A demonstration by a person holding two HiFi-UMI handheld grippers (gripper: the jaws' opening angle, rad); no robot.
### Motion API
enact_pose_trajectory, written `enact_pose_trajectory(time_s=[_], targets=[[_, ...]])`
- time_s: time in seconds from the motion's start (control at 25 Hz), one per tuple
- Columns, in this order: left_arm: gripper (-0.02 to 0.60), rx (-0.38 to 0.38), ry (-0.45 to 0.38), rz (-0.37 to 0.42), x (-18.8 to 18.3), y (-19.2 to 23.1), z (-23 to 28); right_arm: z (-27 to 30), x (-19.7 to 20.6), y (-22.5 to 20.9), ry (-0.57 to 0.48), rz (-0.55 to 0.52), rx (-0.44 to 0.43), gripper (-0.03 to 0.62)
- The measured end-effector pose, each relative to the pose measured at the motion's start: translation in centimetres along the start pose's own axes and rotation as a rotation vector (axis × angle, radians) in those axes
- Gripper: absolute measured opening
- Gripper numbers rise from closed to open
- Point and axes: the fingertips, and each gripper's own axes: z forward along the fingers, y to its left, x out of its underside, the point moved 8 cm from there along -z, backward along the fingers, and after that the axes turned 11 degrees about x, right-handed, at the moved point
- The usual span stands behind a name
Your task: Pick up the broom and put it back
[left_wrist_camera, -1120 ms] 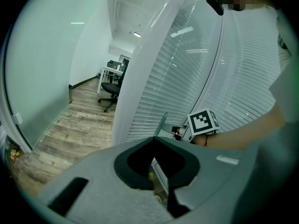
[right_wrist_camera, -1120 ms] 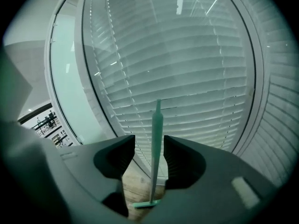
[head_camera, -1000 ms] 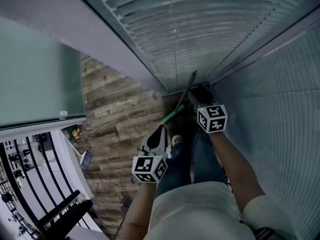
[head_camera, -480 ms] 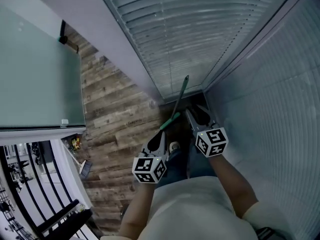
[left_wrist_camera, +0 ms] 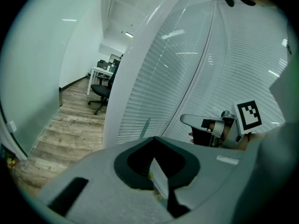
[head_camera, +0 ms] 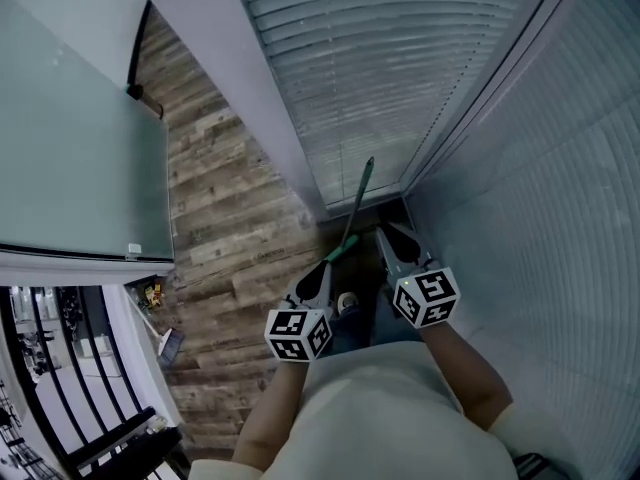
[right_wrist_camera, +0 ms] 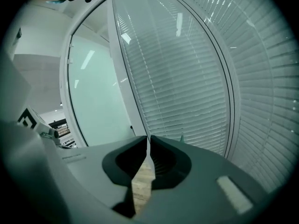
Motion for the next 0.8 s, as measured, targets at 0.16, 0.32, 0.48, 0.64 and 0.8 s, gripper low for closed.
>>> enact_pose_trajectory(time_s=[0.16,0.32,0.48,0.64,0.8], targets=[[0.006,0.010,-0.002,0.010,-0.3,-0.7,-0.3,-1.7,-0.3,0.8,-0.012,-0.002,-0.022,0.008],[0.006,0.031,-0.001,0.025,-0.7,-1.5,-0.9,-3.2,-0.5,1.8,-0.005,-0.001,-0.055,0.008],[0.006,0.037,-0.003,0.042,-2.3,-2.1,-2.3,-4.5,-1.7,3.6,0.006,0.014,-0.075,0.007],[0.006,0.043,-0.003,0.045,-2.7,-2.6,-2.8,-5.4,-2.2,4.3,0.023,-0.004,-0.102,0.006],[0.006,0.044,-0.011,0.065,-3.3,-2.5,-3.3,-5.3,-2.5,4.8,0.026,-0.024,-0.109,0.006]])
